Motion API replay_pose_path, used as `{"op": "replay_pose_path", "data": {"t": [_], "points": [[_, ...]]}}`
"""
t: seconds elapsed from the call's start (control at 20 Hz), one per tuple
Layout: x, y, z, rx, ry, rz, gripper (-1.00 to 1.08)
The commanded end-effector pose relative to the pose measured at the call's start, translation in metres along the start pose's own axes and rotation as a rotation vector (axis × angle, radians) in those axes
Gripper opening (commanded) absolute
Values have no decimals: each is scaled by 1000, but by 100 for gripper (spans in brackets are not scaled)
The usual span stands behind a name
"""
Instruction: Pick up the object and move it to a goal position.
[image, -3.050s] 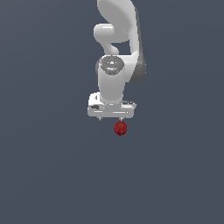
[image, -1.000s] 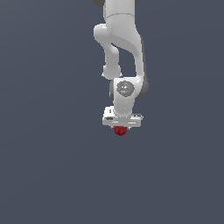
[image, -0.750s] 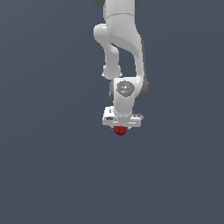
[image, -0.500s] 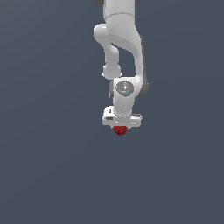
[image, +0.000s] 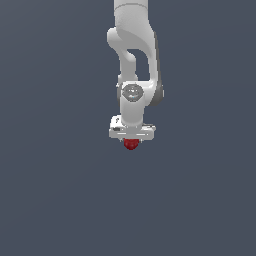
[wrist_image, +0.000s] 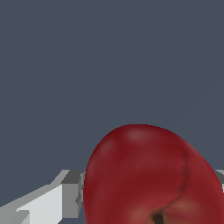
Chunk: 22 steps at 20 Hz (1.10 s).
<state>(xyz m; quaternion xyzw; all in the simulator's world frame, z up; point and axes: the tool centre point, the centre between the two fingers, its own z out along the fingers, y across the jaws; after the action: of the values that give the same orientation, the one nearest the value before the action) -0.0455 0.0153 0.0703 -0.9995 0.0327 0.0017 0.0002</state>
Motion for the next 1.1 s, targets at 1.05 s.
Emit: {"op": "replay_pose_path", "data": {"t": [1.05], "points": [[-63, 210, -147, 2, 4, 2, -100]]}}
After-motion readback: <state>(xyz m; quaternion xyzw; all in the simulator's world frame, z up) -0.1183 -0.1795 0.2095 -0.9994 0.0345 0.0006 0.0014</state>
